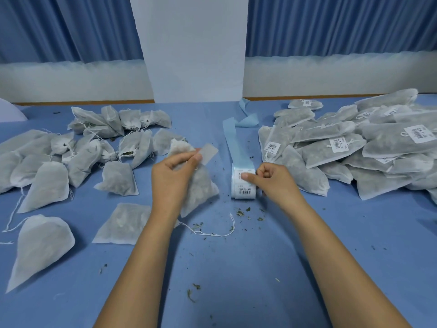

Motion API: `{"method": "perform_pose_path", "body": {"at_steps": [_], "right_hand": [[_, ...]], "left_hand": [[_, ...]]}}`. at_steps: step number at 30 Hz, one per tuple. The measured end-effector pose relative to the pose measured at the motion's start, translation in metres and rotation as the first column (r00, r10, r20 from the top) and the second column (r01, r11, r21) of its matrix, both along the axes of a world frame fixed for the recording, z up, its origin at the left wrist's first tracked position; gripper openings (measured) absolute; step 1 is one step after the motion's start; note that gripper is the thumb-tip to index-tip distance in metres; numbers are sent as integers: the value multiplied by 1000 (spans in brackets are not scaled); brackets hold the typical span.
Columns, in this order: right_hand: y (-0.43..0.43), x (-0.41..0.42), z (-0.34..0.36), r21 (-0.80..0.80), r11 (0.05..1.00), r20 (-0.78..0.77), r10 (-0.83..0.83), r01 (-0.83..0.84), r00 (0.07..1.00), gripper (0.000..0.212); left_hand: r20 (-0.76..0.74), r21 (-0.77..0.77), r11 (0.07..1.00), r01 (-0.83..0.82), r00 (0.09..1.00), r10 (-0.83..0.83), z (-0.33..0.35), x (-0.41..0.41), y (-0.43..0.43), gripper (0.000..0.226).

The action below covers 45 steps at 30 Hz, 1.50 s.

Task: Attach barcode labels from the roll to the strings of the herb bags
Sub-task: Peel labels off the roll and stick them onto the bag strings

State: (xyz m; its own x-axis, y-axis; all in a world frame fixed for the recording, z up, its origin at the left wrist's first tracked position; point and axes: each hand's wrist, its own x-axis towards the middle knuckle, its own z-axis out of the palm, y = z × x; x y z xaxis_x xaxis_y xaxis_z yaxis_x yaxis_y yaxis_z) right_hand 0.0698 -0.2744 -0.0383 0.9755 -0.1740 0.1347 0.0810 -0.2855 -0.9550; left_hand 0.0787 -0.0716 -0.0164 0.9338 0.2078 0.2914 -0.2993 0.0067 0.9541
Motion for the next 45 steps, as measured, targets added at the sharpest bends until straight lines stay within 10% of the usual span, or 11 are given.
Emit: {"method": "perform_pose_path", "body": {"at_steps": [11,23,34,45], "right_hand": [[9,-8,8,-231,895,292,-310,382,905,53],[26,-31,29,359,931,-79,104,-69,991,27],[18,-32,38,439,898,82,-79,35,994,35],[48,-35,22,162,953,294,202,-257,934,20]], "left_hand": [[51,204,968,143,986,-156,-4,-9,-14,22],[464,557,823,-109,863,-200,-7,-13,-15,28],[156,172,966,195,962,-222,2,-11,-7,31],[111,244,896,372,907,-407,1,-16,-11,62]]}}
